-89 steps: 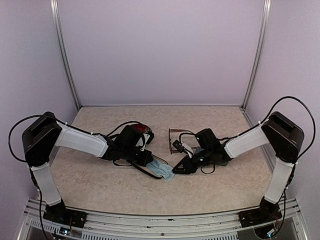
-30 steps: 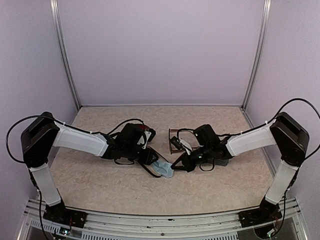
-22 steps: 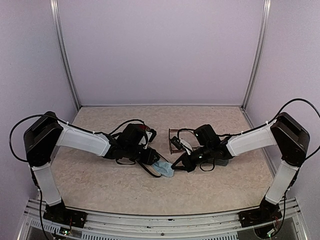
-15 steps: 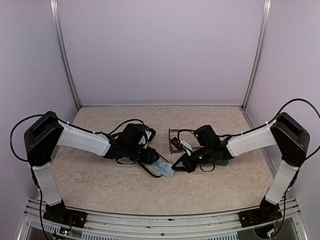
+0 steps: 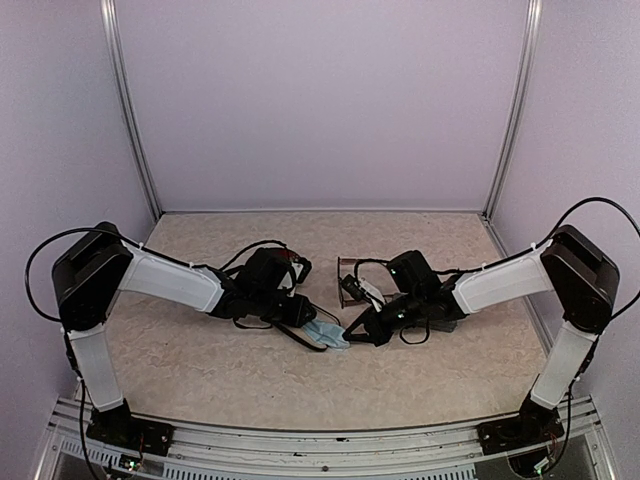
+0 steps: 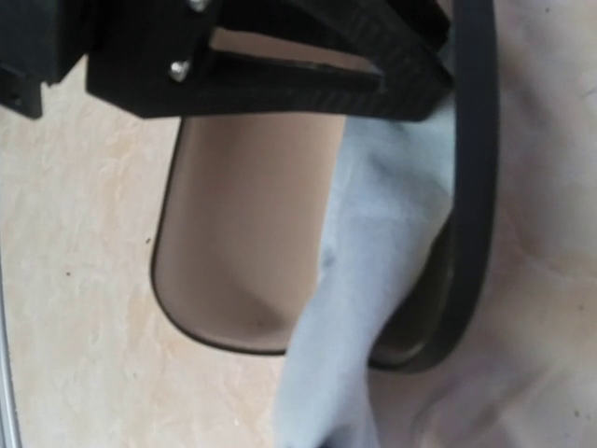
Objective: Organize the sunglasses
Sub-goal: Pick up the folded cleaning cloth from the sunglasses case.
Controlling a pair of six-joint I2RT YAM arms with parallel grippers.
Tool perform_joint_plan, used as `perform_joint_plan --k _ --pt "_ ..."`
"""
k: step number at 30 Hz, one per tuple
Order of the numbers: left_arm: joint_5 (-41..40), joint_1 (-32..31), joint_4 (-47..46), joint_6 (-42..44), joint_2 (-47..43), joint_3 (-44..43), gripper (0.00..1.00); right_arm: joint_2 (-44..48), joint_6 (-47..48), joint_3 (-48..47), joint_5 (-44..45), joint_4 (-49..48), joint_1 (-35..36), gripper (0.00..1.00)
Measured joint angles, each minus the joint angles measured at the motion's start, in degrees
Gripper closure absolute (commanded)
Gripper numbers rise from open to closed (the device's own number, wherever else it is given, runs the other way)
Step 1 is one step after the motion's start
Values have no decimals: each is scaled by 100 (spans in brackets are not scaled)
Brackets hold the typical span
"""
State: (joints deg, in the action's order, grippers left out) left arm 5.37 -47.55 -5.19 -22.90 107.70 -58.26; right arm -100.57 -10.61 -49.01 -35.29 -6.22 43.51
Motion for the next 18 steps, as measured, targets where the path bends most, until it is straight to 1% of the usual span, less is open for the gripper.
perform_joint_plan --k 12,18 --pt "74 0 -63 -81 4 0 99 0 2 0 42 0 -2 100" --pt "31 0 -127 -236 -44 44 100 0 4 0 66 26 0 100"
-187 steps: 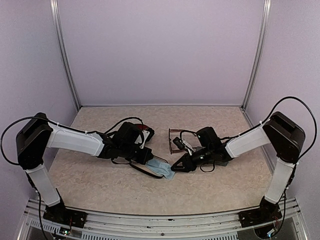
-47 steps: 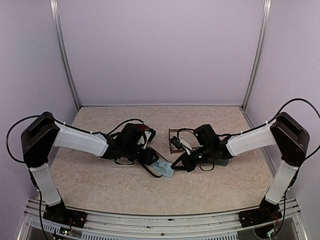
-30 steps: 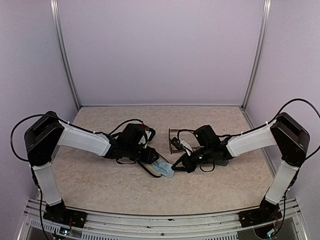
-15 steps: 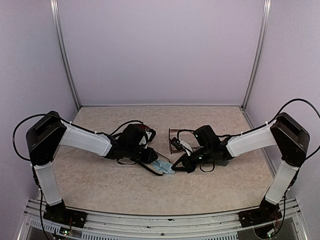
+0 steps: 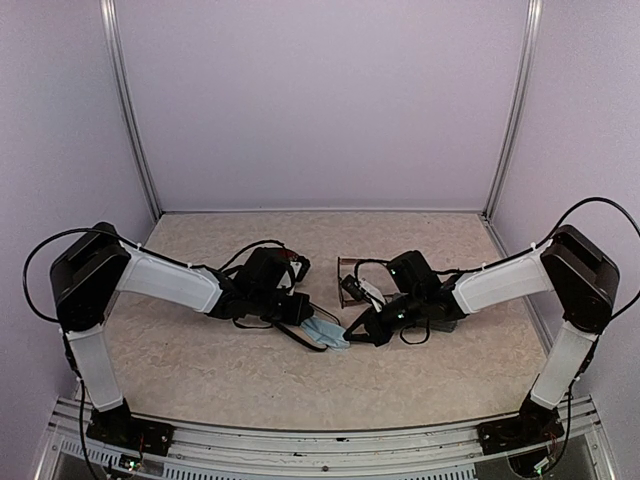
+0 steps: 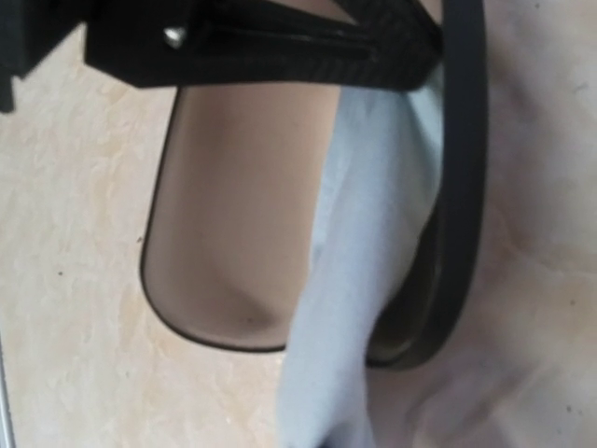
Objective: Organize the sunglasses
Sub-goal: Pick up the folded cleaning cloth from the sunglasses case.
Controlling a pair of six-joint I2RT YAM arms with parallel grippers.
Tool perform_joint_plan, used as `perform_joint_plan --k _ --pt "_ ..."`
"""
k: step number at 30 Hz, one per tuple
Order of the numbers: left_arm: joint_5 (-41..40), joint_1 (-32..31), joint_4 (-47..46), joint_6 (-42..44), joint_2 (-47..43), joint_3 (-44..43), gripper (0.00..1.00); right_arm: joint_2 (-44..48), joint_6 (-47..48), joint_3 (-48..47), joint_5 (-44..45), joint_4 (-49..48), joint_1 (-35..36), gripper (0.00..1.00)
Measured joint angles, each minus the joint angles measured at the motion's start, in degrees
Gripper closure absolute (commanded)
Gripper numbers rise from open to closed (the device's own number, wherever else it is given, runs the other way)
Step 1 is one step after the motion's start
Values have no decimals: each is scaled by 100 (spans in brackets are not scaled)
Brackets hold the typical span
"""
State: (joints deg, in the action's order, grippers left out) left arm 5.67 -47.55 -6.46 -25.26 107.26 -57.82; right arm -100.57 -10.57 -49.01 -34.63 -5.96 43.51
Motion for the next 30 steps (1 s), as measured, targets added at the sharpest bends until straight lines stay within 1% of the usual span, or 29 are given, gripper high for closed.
perform_joint_plan --k 5,14,21,30 --pt "-164 -52 -7 -179 -282 144 100 0 7 -22 35 76 15 100" --pt "-616 -319 15 -358 -1132 341 100 170 9 -199 131 273 258 100" --pt "-955 -407 245 -442 -1762 658 100 387 -37 -415 258 299 518 100" --pt "-1340 -509 660 -555 -2621 1106 100 396 -184 -675 404 313 975 100"
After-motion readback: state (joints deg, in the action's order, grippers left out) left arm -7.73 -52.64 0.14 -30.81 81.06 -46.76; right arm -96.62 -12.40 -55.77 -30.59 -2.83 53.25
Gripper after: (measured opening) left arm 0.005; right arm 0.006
